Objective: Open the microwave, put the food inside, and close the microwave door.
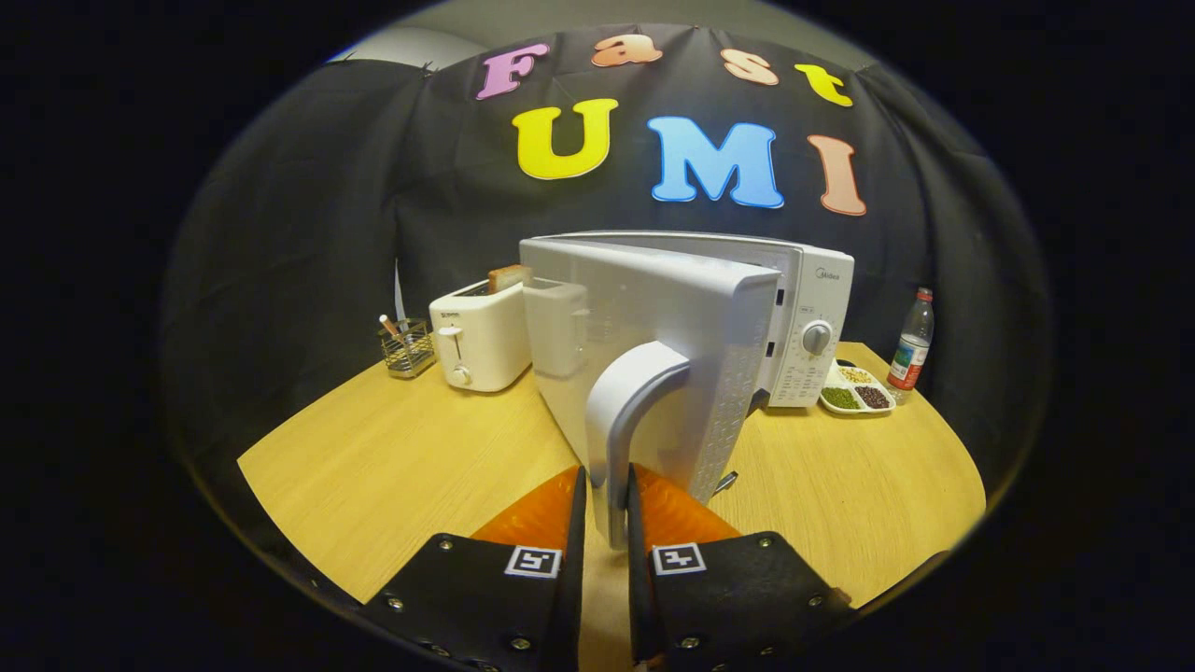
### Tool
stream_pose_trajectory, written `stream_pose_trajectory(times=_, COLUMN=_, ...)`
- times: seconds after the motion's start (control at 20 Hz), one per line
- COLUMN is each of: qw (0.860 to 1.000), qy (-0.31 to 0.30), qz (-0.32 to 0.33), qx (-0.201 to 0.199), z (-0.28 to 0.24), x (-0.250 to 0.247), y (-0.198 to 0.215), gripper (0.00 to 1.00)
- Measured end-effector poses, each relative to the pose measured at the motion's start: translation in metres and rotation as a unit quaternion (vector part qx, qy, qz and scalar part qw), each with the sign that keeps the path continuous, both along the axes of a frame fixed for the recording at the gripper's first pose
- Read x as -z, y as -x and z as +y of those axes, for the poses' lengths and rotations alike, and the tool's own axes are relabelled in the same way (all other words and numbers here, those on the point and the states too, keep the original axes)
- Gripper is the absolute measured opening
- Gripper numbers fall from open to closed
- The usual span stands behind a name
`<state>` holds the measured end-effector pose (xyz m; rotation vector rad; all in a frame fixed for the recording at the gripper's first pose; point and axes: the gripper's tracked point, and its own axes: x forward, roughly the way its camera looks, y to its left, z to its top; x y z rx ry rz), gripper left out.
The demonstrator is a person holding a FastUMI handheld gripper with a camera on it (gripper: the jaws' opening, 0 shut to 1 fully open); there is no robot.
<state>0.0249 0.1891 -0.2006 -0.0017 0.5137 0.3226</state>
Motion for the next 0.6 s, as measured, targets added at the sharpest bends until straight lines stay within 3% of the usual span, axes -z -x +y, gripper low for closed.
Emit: stream_pose_trajectory(times=0.6, qw=0.997, qy=0.010, qz=-0.015, qx=-0.072, z=0.084, x=-0.001, y=0.058, gripper=0.22)
